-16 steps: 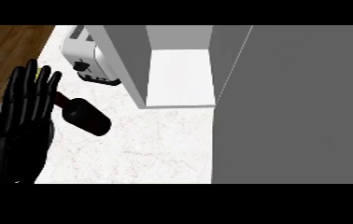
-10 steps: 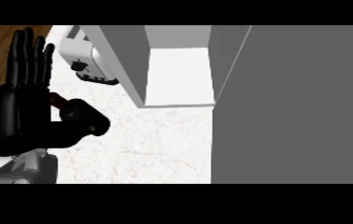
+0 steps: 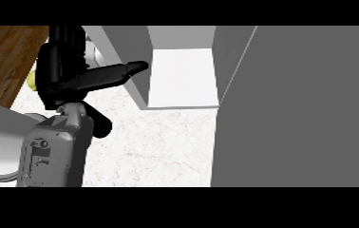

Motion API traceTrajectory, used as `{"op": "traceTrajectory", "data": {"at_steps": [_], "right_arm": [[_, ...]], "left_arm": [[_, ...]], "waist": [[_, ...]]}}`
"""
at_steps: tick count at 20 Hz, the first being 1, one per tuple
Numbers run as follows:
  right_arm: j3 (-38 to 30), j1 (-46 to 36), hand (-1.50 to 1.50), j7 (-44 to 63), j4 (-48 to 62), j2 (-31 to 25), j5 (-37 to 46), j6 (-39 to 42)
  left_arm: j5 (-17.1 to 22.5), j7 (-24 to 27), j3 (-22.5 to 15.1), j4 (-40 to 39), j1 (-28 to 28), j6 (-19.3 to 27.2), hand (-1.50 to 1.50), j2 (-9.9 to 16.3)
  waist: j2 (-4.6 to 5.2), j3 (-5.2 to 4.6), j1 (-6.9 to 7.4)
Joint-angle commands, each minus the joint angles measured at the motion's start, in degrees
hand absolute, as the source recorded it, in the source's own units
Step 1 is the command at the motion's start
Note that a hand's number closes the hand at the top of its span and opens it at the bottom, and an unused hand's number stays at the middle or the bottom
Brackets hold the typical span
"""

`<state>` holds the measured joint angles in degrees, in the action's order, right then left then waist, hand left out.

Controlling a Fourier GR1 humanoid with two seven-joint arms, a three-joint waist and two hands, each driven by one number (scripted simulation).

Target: Pick up the wine, place it into the cabinet and close the cabinet

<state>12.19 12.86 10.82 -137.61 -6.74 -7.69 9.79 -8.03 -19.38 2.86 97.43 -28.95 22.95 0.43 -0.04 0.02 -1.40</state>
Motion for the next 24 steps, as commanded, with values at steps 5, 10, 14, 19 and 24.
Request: {"op": "traceTrajectory", "data": {"at_steps": [5, 10, 14, 19, 24], "right_arm": [[2.22, 3.89, -1.50, 9.84, -13.14, -1.25, -2.24, -1.13], [3.49, 1.82, -1.50, 12.87, -13.50, -0.89, -1.29, -3.08], [4.12, 0.26, -1.50, 13.68, -13.12, 0.07, -0.32, -4.86], [6.82, 4.42, -1.50, 14.56, -17.77, -1.75, 0.40, -3.76], [7.53, 1.55, -1.50, 15.70, -16.20, -0.92, 1.93, -5.92]], "left_arm": [[-4.96, -9.09, -7.83, -1.46, -6.09, 9.77, -1.50, -0.43], [-10.73, -20.10, -11.05, 1.20, -12.49, 14.31, -1.50, -0.38], [-10.68, -20.31, -9.48, -2.50, -14.84, 14.59, -1.50, -0.36], [-16.46, -25.51, -13.57, 0.49, -13.86, 18.29, -1.50, -0.34], [-18.33, -25.95, -11.98, 0.24, -15.10, 18.38, -1.50, -0.34]], "waist": [[-0.11, -0.01, 0.70], [-0.30, 0.00, 0.75], [-0.08, -0.03, 0.56], [-0.46, -0.01, -0.11], [-0.20, -0.03, 0.31]]}}
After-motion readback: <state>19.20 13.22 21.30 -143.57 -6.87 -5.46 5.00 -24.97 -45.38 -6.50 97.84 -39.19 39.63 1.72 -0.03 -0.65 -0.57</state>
